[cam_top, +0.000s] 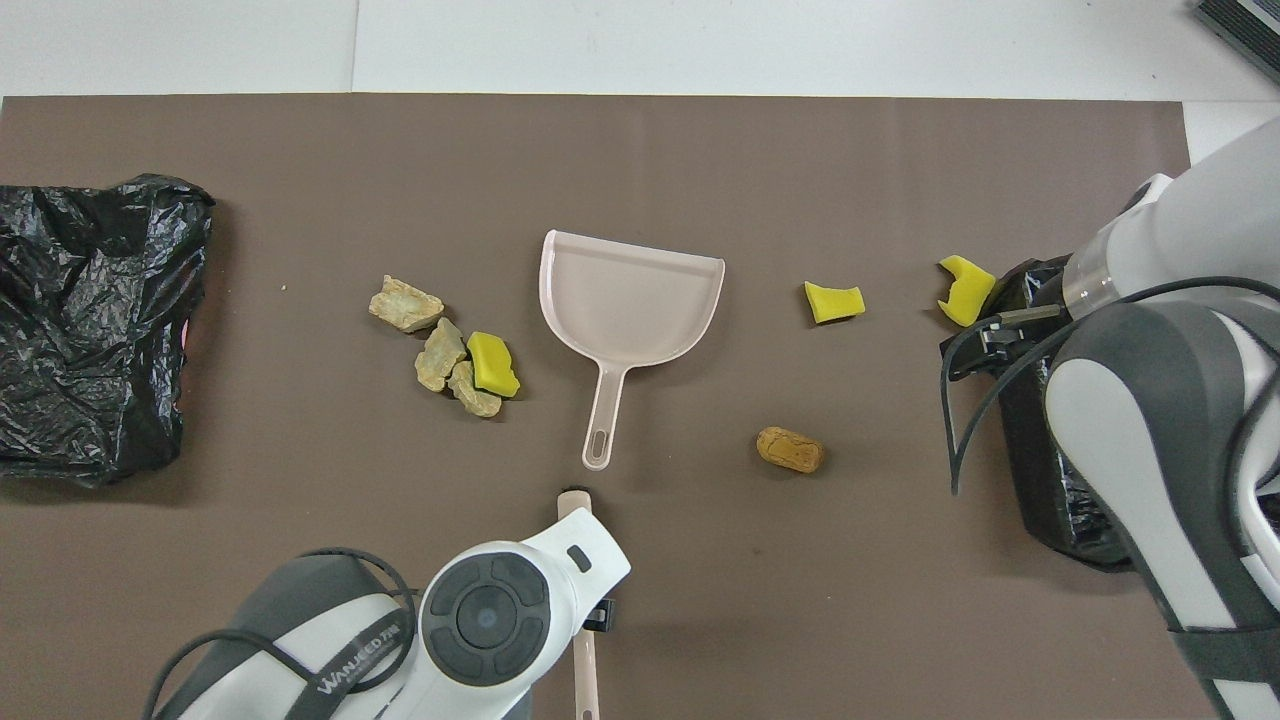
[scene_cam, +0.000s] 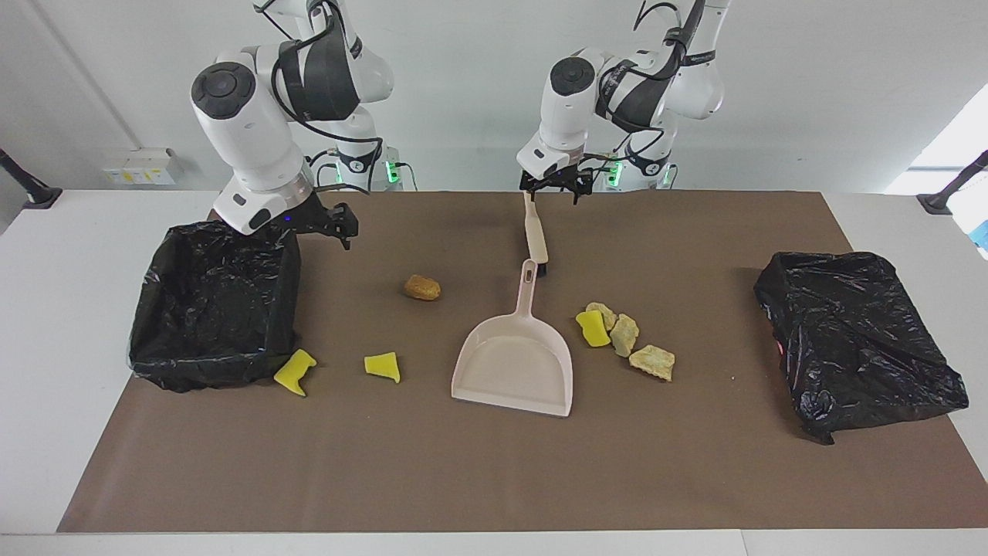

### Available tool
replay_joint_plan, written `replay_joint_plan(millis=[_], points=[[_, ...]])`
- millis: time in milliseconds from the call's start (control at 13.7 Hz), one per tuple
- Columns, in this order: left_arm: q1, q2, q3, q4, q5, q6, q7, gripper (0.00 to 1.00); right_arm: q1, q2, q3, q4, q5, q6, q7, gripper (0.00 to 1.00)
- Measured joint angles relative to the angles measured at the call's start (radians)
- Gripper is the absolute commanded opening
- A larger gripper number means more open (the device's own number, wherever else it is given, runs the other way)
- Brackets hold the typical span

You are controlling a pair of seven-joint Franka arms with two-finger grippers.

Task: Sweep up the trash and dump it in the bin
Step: 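Close the left gripper on the white brush handle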

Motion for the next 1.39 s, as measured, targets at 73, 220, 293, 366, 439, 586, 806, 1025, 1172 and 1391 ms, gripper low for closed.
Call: replay_joint_plan(millis=[73,220,293,366,439,586,806,1025,1172,1391], points=[[-0.032,0.0,0.0,-0.031,0.0,0.044,-0.036,1.0,0.003,-0.001,0.0,-0.006,0.0,0.0,0.0,1.0],[-0.094,0.006,-0.001,-0.092,0.0,0.119,-0.095,1.0,0.007,-0.003,0.0,-0.012,0.0,0.0,0.001,1.0],[-0.118,0.008,-0.001,-0.117,0.0,0.141,-0.113,1.0,0.007,-0.003,0.0,-0.014,0.0,0.001,0.001,1.0],[-0.133,0.008,-0.002,-0.133,-0.003,0.154,-0.127,1.0,0.007,-0.004,0.0,-0.014,0.0,0.001,0.001,1.0],[-0.139,0.008,-0.002,-0.14,-0.009,0.161,-0.132,1.0,0.007,-0.004,0.0,-0.015,0.0,0.001,0.001,1.0],[-0.15,0.008,-0.001,-0.143,-0.017,0.178,-0.132,1.0,0.007,-0.004,0.0,-0.015,0.0,0.001,0.001,1.0],[-0.169,0.026,-0.001,-0.152,-0.025,0.21,-0.134,1.0,0.007,-0.004,0.0,-0.016,0.0,0.001,0.001,1.0],[-0.209,0.066,-0.002,-0.157,-0.041,0.233,-0.158,1.0,0.007,-0.004,0.0,-0.017,0.0,0.001,0.001,1.0],[-0.212,0.082,-0.001,-0.157,-0.042,0.235,-0.162,1.0,0.007,-0.004,0.0,-0.017,0.0,0.001,0.001,1.0],[-0.212,0.084,0.001,-0.155,-0.042,0.235,-0.162,1.0,0.007,-0.005,0.0,-0.017,0.0,0.001,0.001,1.0]])
